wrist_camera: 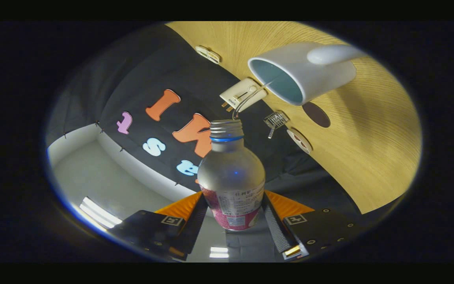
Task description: Take the bottle from table, then pour the juice into the cup, finally place the bottle on the coaster
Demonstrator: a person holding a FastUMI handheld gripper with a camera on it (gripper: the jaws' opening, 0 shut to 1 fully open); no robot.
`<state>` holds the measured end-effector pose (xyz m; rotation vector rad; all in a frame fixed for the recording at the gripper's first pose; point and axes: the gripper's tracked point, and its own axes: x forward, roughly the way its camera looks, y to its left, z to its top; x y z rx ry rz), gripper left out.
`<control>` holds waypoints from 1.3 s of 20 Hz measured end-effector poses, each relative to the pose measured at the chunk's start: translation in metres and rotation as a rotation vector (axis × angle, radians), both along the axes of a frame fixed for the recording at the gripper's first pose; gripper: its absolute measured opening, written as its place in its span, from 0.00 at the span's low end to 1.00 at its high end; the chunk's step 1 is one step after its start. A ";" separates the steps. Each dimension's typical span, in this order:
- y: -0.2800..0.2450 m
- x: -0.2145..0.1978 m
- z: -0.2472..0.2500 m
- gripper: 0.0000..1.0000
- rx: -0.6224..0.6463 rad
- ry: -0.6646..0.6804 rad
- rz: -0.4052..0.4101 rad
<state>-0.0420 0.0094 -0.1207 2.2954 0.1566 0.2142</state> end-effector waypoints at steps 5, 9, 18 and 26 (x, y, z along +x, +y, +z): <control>-0.008 0.001 0.004 0.78 0.034 -0.009 -0.010; -0.009 0.000 0.006 0.78 0.070 -0.012 -0.009; -0.015 0.001 0.011 0.78 0.104 -0.021 -0.017; -0.012 0.002 0.007 0.78 0.087 -0.007 -0.015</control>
